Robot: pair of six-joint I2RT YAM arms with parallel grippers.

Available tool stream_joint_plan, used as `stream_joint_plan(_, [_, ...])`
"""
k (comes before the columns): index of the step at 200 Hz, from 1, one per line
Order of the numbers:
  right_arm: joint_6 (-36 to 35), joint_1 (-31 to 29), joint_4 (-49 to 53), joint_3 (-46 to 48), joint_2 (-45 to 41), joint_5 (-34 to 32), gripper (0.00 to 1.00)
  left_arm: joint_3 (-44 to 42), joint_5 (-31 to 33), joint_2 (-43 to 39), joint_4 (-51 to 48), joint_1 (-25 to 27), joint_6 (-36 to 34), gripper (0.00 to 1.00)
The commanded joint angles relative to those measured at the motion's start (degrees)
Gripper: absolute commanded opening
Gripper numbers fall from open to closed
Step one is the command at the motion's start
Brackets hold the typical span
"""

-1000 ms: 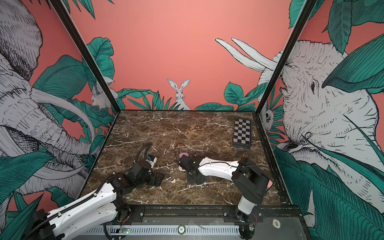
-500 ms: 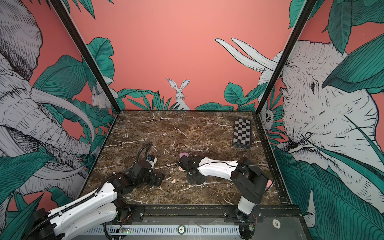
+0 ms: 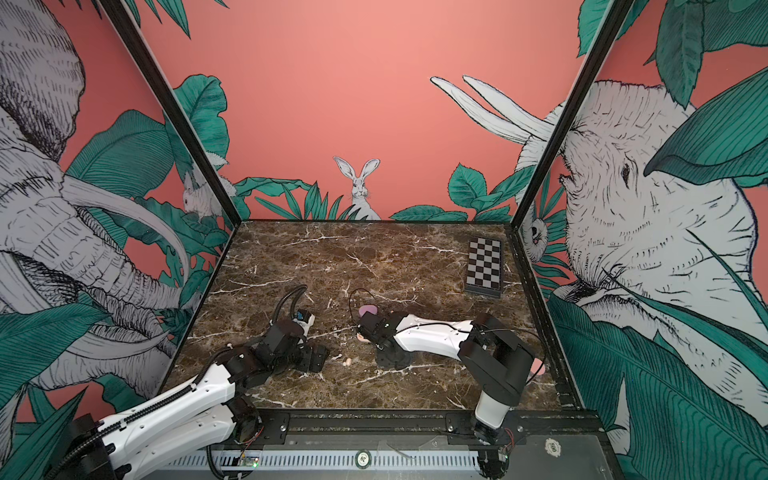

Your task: Insert the wireless bluetooth earbuds into the charging case

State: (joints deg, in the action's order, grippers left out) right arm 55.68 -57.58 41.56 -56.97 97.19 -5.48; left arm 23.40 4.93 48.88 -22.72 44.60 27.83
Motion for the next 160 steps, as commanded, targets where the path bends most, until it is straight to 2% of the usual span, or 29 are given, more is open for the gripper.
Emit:
stream_joint_plan(1, [-0.66, 0.27, 2.01, -0.95, 1.07, -1.56, 0.29, -0.38, -0.13, 0.43, 0.47, 0.3, 0.42, 0.99])
stream_joint_plan(160, [-4.43, 3.81, 2.73, -2.97, 3.46, 1.21, 0.25, 1.61, -0.88, 6.2, 1.61, 0.23, -0.54, 0.99])
